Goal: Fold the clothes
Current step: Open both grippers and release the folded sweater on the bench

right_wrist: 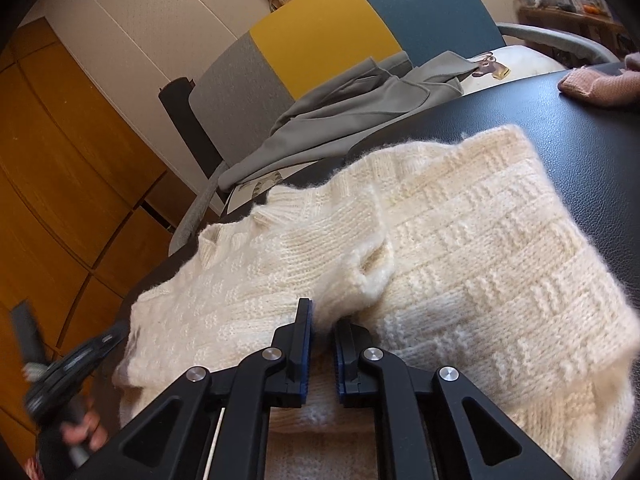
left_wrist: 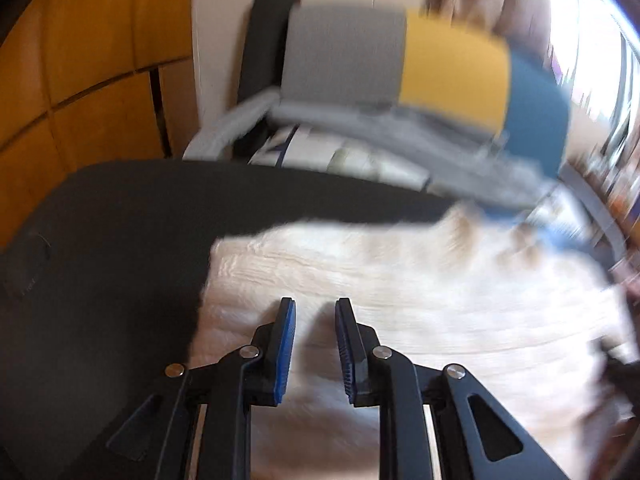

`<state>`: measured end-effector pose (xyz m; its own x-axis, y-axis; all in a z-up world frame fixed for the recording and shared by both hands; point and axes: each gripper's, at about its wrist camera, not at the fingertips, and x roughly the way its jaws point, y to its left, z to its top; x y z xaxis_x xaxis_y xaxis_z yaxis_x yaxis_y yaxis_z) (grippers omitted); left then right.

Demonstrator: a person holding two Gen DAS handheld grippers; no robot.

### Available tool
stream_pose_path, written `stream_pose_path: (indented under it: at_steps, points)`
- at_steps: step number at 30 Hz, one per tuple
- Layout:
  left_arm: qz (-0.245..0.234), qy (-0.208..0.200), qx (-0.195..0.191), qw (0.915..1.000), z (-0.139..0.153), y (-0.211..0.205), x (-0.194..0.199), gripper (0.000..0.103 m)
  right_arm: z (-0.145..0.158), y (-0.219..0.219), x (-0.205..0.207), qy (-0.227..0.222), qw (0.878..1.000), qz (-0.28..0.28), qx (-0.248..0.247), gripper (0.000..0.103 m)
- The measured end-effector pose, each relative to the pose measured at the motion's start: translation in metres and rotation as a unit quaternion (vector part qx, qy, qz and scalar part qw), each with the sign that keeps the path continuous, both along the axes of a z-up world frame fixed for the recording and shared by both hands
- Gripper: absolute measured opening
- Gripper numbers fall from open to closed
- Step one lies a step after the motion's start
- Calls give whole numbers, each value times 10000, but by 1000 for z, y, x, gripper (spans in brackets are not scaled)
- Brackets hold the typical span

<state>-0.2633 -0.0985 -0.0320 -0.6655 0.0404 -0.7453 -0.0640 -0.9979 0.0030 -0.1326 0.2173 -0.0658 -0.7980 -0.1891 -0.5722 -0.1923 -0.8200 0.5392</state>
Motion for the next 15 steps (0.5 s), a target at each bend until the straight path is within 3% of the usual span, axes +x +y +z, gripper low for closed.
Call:
stream_pose_path:
  at_steps: [1, 7, 13, 15]
  points:
    - [84, -74, -143, 9998, -8, -4, -6, 21, 0, 0, 0, -1, 10000, 6, 6, 10]
    - [927, 47, 158, 9956, -10, -40, -3, 20, 0, -2, -2, -6, 10000, 43, 30, 10]
    - [639, 4, 601, 9961, -5, -52, 5, 20, 14, -3, 4, -49, 9996, -11, 261, 10]
    - [637, 118, 688, 9955, 1, -54, 17, 20, 24, -4, 8, -76, 9990, -67, 428, 20]
